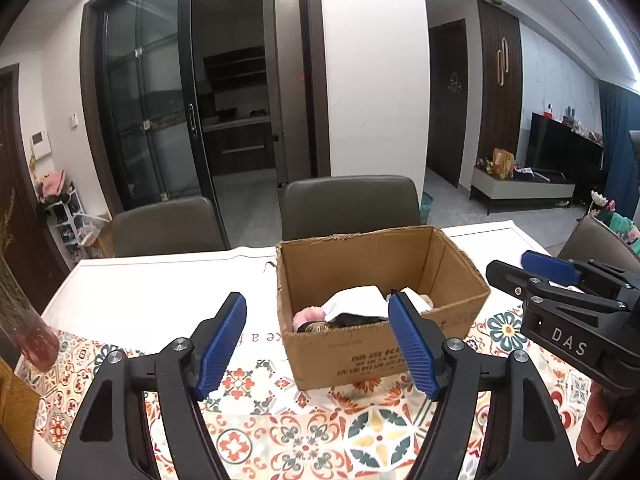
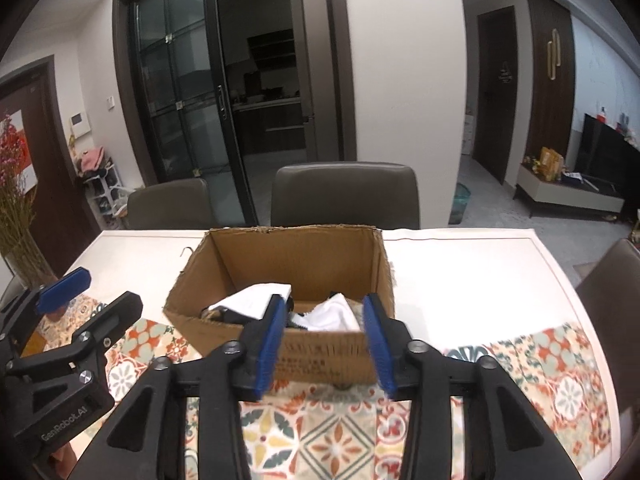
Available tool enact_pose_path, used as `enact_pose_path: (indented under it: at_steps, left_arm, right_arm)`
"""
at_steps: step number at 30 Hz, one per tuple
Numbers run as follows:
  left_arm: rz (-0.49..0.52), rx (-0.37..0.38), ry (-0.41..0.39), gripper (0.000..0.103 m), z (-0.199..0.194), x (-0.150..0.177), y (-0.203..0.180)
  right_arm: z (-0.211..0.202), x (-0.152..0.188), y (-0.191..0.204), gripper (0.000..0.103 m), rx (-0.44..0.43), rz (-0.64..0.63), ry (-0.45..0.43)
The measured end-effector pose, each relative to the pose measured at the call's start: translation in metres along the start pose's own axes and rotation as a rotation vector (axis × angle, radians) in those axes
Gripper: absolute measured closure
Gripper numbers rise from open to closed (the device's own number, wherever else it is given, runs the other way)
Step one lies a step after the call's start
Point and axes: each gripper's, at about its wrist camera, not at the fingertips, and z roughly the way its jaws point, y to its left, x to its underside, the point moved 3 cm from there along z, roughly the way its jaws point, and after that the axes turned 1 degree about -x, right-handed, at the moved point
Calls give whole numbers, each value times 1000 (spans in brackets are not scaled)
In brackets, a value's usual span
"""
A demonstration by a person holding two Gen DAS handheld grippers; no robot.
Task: Organize soft objects
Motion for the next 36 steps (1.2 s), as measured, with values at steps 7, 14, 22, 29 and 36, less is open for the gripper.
enact_pose_path:
  at_steps: [7, 14, 22, 29, 36]
  left_arm:
    - [-9, 9, -30, 16, -42, 8, 14]
    - [-15, 2, -60, 5, -84, 19, 19]
    - [-26, -53, -97, 0, -130, 32, 13]
    - [-34, -74, -128, 0, -173, 47, -1]
    - [-38, -94, -140, 0, -216, 67, -14]
  right_arm:
    - [-44, 16, 14, 44, 54, 11, -26]
    - [-80, 30, 19, 38, 61, 33, -44]
    - [-119, 47, 14, 38, 61, 29, -67]
    - [-164, 63, 11, 38, 65, 11, -106]
    - [-203, 83, 6, 29, 64, -1, -131]
